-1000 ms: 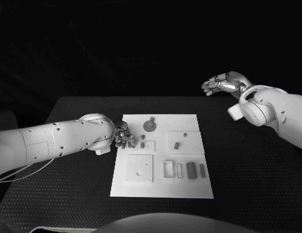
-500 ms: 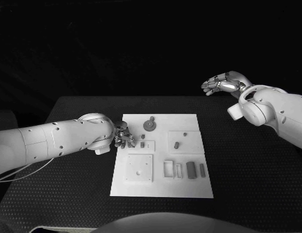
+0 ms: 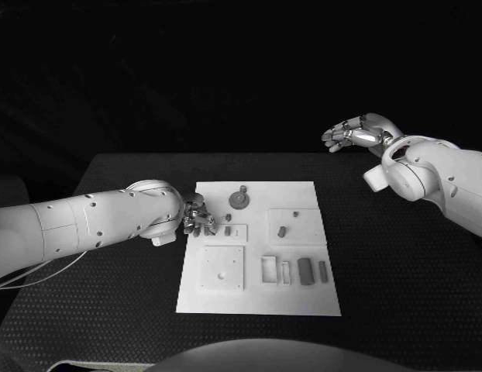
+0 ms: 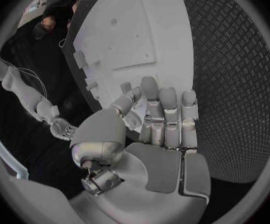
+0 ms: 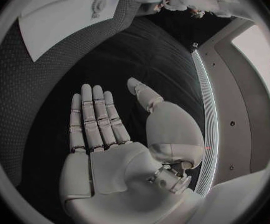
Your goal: Assemble the parts on the task board
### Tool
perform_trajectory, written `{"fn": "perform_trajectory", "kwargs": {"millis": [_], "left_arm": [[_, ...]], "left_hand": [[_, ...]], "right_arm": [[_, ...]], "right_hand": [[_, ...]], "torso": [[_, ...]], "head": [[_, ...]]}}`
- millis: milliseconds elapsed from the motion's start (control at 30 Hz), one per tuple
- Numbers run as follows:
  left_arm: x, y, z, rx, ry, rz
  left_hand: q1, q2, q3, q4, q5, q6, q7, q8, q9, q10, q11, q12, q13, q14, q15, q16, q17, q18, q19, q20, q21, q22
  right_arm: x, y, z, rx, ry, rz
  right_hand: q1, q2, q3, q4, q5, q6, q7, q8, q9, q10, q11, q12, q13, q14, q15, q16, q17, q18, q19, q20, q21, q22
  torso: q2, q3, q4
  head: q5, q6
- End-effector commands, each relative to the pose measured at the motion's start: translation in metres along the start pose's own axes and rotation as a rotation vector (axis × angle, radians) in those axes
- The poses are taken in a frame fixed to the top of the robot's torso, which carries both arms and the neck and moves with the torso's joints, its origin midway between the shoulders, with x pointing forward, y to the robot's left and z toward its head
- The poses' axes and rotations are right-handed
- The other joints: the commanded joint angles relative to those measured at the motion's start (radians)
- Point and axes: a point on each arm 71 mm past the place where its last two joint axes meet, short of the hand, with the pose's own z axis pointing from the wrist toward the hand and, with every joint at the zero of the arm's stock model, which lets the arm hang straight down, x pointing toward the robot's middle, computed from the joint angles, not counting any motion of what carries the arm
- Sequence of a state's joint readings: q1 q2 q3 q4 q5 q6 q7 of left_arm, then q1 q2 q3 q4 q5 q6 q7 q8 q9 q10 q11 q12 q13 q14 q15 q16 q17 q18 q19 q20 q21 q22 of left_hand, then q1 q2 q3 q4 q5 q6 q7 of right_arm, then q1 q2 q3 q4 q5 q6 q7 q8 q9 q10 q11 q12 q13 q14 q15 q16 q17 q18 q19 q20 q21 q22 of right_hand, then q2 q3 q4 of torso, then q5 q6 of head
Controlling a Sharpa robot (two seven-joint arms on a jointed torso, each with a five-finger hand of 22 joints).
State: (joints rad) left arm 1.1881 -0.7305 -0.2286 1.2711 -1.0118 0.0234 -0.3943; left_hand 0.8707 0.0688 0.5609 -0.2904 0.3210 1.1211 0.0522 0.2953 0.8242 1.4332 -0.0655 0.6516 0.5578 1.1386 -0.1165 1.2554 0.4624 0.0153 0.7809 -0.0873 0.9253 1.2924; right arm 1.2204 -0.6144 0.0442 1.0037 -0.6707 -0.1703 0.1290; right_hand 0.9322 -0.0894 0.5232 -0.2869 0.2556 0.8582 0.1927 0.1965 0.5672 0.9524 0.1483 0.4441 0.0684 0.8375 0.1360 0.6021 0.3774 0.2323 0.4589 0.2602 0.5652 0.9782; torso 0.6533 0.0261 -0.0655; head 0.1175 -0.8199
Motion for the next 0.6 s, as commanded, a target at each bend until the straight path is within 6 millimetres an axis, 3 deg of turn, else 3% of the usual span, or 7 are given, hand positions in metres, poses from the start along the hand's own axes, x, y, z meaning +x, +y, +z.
{"fn": "perform_trajectory", "kwargs": {"millis": [33, 433, 533, 600], "left_arm": [[0.008, 0.008, 0.002, -0.047, 0.041, 0.034], [0.009, 0.001, 0.004, -0.052, 0.038, 0.059], [0.009, -0.003, 0.006, -0.048, 0.037, 0.063], [0.009, -0.005, 0.007, -0.046, 0.036, 0.064]], "left_hand": [[0.022, 0.013, 0.006, -0.002, 0.002, 0.028, -0.019, 0.005, 0.0, -0.002, -0.007, 0.004, 0.002, 0.001, -0.005, 0.004, 0.002, -0.009, 0.008, -0.126, 0.006, 0.001], [0.015, 0.014, 0.0, 0.002, 0.002, 0.028, -0.018, 0.005, 0.002, -0.002, -0.006, 0.007, 0.005, 0.001, -0.006, 0.006, 0.003, -0.01, 0.011, -0.126, 0.008, 0.002], [-0.002, 0.003, -0.011, 0.006, -0.034, 0.048, -0.024, 0.013, 0.005, 0.006, -0.009, 0.024, 0.016, 0.008, -0.01, 0.017, 0.01, -0.01, 0.018, -0.128, 0.01, 0.002], [-0.004, 0.002, -0.011, 0.007, -0.039, 0.048, -0.024, 0.012, 0.004, 0.005, -0.009, 0.025, 0.017, 0.007, -0.01, 0.017, 0.011, -0.009, 0.018, -0.129, 0.009, 0.001]], "right_arm": [[0.002, 0.001, 0.0, -0.014, 0.015, -0.005], [0.001, 0.001, -0.001, -0.014, 0.015, -0.005], [0.002, 0.001, 0.0, -0.015, 0.014, -0.005], [0.002, 0.002, 0.0, -0.015, 0.015, -0.005]], "right_hand": [[-0.005, 0.002, -0.002, 0.0, -0.003, -0.005, -0.004, 0.007, -0.001, 0.0, 0.0, -0.003, 0.0, 0.001, 0.009, -0.007, -0.001, -0.001, -0.008, -0.001, -0.004, 0.001], [-0.005, 0.002, -0.002, -0.001, -0.003, -0.005, -0.004, 0.007, -0.001, 0.0, 0.0, -0.004, 0.0, 0.001, 0.009, -0.007, -0.001, -0.001, -0.008, -0.001, -0.004, 0.002], [-0.005, 0.002, -0.002, -0.001, -0.003, -0.005, -0.004, 0.007, -0.001, 0.0, 0.0, -0.004, 0.0, 0.001, 0.009, -0.007, -0.001, -0.001, -0.008, -0.001, -0.004, 0.002], [-0.005, 0.001, -0.002, -0.001, -0.003, -0.005, -0.004, 0.007, -0.001, 0.0, 0.0, -0.004, 0.0, 0.001, 0.009, -0.007, -0.001, -0.001, -0.008, -0.001, -0.004, 0.002]], "torso": [[0.0, -0.0001, 0.0001], [0.0, -0.0003, 0.0007], [0.0, 0.0, 0.001], [0.0, 0.0006, 0.0005]], "head": [[-0.002, -0.001], [-0.004, -0.002], [-0.005, -0.001], [-0.005, -0.001]]}}
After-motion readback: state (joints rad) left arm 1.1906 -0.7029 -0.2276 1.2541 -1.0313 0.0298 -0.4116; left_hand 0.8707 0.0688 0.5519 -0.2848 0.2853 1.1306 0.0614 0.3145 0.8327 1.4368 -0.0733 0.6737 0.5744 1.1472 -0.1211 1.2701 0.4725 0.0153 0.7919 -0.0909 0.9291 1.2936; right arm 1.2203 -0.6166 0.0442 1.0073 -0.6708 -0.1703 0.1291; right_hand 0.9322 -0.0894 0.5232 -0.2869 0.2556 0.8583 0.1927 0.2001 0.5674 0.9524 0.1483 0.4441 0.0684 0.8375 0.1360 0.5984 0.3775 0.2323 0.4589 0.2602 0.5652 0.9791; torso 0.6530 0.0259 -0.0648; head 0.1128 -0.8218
